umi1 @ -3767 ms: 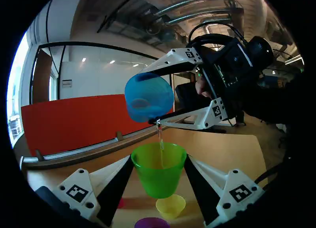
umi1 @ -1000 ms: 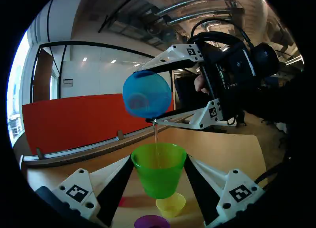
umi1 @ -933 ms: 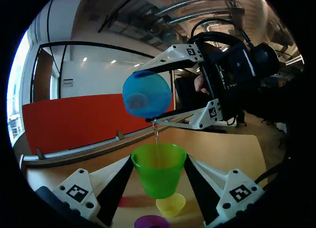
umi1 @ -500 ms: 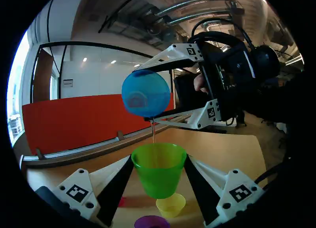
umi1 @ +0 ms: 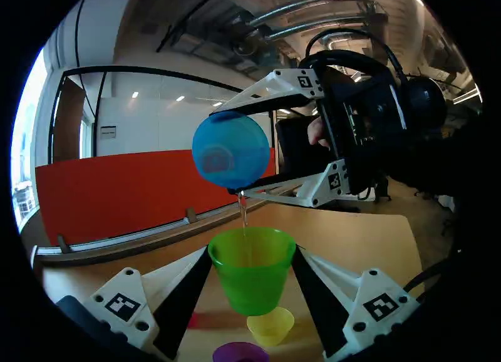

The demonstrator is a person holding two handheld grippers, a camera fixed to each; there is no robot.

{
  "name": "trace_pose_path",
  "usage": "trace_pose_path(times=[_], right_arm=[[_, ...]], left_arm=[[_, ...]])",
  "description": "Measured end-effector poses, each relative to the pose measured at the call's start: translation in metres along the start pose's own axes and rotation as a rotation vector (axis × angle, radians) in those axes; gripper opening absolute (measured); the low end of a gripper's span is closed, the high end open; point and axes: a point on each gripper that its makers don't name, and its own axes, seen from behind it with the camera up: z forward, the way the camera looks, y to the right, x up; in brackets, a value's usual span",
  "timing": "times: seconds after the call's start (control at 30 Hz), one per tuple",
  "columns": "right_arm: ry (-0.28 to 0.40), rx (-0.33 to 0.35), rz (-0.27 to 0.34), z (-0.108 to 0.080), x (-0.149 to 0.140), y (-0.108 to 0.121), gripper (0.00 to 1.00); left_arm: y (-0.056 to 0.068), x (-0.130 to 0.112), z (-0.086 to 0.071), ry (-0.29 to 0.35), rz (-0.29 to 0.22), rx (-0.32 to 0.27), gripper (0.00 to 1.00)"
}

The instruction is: Pour water

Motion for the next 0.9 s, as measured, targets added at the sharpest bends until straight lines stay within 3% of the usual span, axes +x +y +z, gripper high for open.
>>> trace_pose_path(times=[0.9], right_arm=[[-0.001, -0.011, -0.055, 0.0016, 0.0033, 0.0038, 0.91]], left_arm=[[-0.0006, 0.0021, -0.0025, 0.003, 0.0, 0.005, 0.88]])
